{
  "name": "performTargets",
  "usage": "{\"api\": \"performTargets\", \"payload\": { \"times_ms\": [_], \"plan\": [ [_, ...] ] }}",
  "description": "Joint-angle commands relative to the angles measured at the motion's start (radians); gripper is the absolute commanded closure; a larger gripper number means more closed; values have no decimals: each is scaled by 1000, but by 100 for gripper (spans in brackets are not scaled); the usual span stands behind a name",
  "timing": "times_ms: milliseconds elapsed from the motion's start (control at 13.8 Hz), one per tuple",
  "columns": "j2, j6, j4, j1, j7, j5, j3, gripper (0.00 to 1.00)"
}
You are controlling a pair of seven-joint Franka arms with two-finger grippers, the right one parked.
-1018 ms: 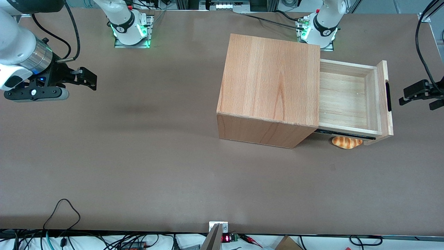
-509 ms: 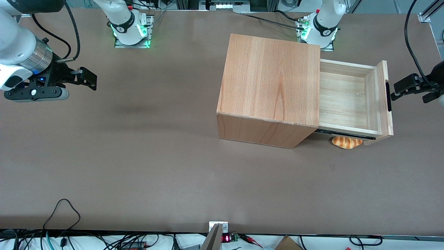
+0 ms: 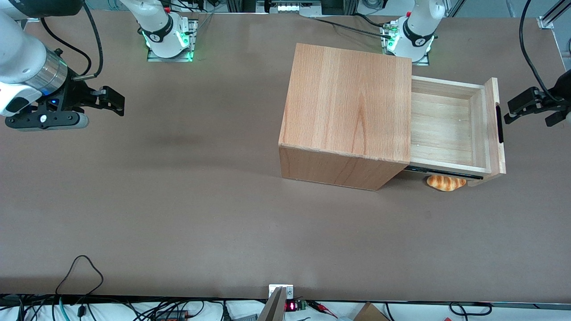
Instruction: Open top drawer with left arm
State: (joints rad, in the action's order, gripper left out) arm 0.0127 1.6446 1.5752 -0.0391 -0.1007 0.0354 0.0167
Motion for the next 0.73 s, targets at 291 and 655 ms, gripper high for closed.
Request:
{"api": "performTargets", "payload": {
  "times_ms": [291,655],
  "plan": [
    [-48,20,48,-36,13,-28,-38,0],
    [-31,5,17,-34,32,-29,-41,0]
  ]
}}
